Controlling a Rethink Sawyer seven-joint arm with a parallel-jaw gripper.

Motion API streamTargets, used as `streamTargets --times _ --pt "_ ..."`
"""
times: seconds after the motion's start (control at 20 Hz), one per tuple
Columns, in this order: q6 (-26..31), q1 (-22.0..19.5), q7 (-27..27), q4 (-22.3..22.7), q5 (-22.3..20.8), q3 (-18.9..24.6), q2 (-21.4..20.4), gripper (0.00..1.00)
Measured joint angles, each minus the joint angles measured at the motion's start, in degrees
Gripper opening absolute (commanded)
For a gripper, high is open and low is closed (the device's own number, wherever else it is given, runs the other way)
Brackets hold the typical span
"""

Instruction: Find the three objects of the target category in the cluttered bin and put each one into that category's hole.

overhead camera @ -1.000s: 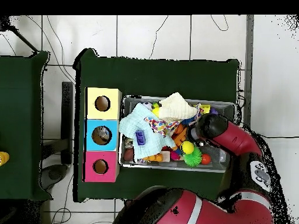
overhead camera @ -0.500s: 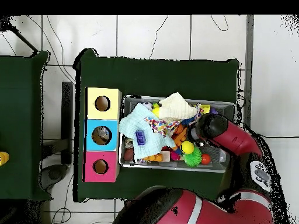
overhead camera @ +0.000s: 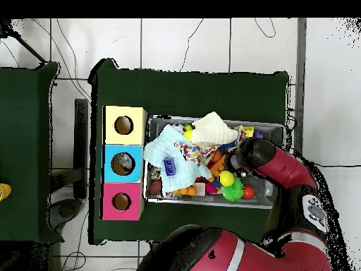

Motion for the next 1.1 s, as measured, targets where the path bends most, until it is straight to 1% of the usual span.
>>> streamTargets --times 0.45,0.6,0.65,1.0,1.05,1.1 --pt "-0.13 -0.75 0.0 0.99 0.0 0.05 -0.36 1.0" --pt "-0.71 -1.62 0.0 2.33 0.0 0.18 -0.89 1.0" --pt "-1.41 -2.27 0.0 3.33 0.01 0.3 -1.2 1.0" --pt "-4.25 -4.42 0.0 5.22 0.02 0.74 -1.72 1.0" --pt "-4.73 -4.67 0.0 5.46 0.01 0.82 -1.72 0.0" --pt "-5.52 -4.97 0.0 5.73 0.01 1.06 -1.66 0.0"
